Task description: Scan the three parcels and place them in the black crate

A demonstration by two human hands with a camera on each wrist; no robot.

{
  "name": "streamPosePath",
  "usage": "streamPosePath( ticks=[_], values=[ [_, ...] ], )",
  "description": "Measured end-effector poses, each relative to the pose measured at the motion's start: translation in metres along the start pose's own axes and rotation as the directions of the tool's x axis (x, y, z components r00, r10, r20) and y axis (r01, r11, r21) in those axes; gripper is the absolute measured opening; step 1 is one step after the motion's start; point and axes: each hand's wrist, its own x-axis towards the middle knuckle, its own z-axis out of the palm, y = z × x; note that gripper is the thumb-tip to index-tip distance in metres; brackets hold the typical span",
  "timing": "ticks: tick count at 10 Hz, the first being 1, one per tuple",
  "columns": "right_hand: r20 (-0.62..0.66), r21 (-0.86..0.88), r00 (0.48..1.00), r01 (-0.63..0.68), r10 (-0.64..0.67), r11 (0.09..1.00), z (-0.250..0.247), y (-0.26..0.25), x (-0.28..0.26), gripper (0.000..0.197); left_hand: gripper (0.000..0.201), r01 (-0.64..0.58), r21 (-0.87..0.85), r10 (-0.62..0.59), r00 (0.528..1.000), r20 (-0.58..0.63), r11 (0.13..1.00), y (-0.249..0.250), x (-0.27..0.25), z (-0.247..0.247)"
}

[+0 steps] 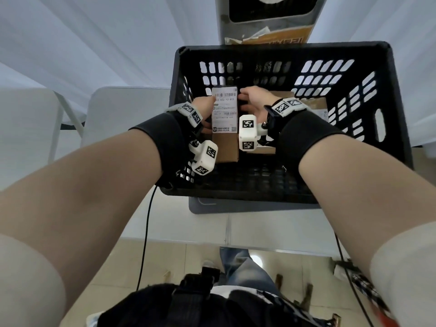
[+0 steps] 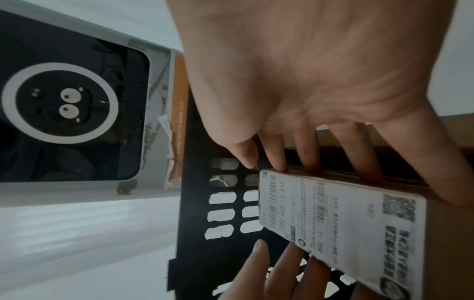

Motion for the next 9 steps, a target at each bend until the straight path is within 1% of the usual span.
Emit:
streamPosePath(
  ticks=[1, 2, 3, 4, 5, 6, 7, 8, 9],
  values=[
    [0.031, -0.042, 0.999, -0.029, 0.03, 0.999, -0.002, 0.004, 0.01, 0.04, 0.041, 0.048, 0.011, -0.049, 0.996, 0.079, 0.999, -0.005, 0.003, 0.006],
    [0.029, -0.042, 0.999, -0.024, 0.025, 0.999, -0.007, 0.008, 0.031, 0.039, 0.046, -0.003, 0.018, 0.003, 0.999, 0.038, 1.0, -0.003, 0.003, 0.012],
    [0.038, -0.04, 0.999, -0.027, 0.028, 0.999, -0.005, 0.004, 0.022, 0.033, 0.047, -0.037, 0.045, 0.037, 0.999, 0.011, 0.998, 0.001, 0.003, 0.016],
    [0.042, -0.017, 0.999, -0.025, 0.025, 1.0, -0.003, 0.002, 0.011, 0.018, 0.043, -0.049, 0.049, 0.049, 0.999, 0.003, 0.998, 0.0, 0.0, 0.017],
    [0.055, -0.042, 0.998, -0.033, 0.036, 0.999, -0.005, 0.002, 0.002, 0.019, 0.046, -0.106, 0.083, 0.106, 0.994, 0.003, 0.991, 0.001, -0.002, 0.02],
    [0.046, -0.078, 0.998, -0.044, 0.047, 0.996, -0.007, 0.003, -0.013, 0.028, 0.039, -0.1, 0.026, 0.1, 0.995, -0.005, 0.995, 0.002, -0.015, 0.021],
    [0.061, -0.073, 0.998, -0.019, 0.023, 0.997, -0.009, 0.004, -0.032, 0.042, 0.037, -0.113, 0.036, 0.113, 0.994, 0.007, 0.993, -0.001, -0.032, 0.02],
    [0.037, -0.062, 0.999, 0.042, -0.04, 0.997, -0.012, 0.008, -0.059, 0.042, 0.049, -0.188, 0.057, 0.19, 0.982, -0.018, 0.98, -0.009, -0.054, 0.02],
    [0.036, -0.055, 0.995, 0.095, -0.093, 0.994, -0.017, 0.013, -0.08, 0.044, 0.05, -0.241, 0.017, 0.241, 0.971, -0.009, 0.97, -0.011, -0.077, 0.021]
  ],
)
